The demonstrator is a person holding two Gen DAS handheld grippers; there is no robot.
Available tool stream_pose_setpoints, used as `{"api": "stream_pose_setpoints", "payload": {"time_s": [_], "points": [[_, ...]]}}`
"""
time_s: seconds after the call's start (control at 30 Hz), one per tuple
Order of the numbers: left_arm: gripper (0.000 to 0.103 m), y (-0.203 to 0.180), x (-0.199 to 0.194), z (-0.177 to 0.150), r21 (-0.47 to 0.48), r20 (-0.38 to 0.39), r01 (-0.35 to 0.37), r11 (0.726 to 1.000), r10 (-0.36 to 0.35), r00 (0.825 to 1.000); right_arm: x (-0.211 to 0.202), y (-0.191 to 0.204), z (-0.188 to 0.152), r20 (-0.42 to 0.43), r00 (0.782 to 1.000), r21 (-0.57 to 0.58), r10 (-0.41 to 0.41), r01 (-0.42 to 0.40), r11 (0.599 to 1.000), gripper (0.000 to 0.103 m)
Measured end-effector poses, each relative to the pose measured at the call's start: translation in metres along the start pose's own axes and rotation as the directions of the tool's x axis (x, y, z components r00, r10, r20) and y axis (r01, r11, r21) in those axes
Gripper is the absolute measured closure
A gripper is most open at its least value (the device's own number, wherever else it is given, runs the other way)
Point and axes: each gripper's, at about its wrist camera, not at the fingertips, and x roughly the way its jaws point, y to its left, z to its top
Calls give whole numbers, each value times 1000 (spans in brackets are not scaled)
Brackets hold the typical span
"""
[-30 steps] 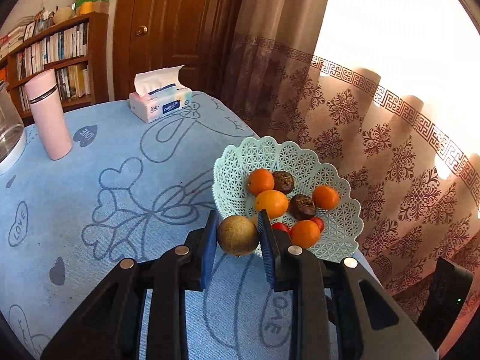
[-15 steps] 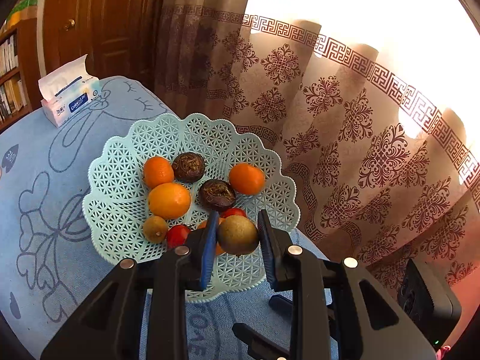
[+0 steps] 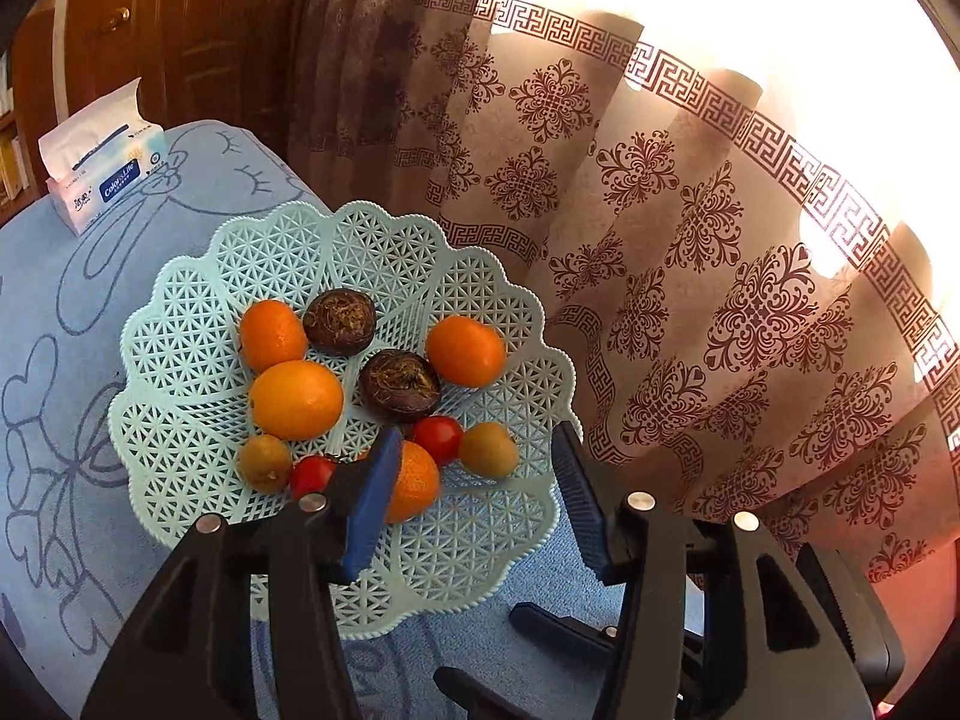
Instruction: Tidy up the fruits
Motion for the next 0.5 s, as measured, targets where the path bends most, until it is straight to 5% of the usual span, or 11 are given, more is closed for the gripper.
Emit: {"api": "stream_pose_setpoints", "payload": {"time_s": [0.27, 0.5], "points": [[50, 15, -19, -6, -49, 43, -52, 997, 54, 998, 1, -1, 1, -1, 1000, 0, 0, 0, 1000, 49], [29, 22, -37, -16, -55, 103, -149, 987, 154, 983, 0, -1, 1, 0, 1000, -2, 1, -1, 1000, 43]]}}
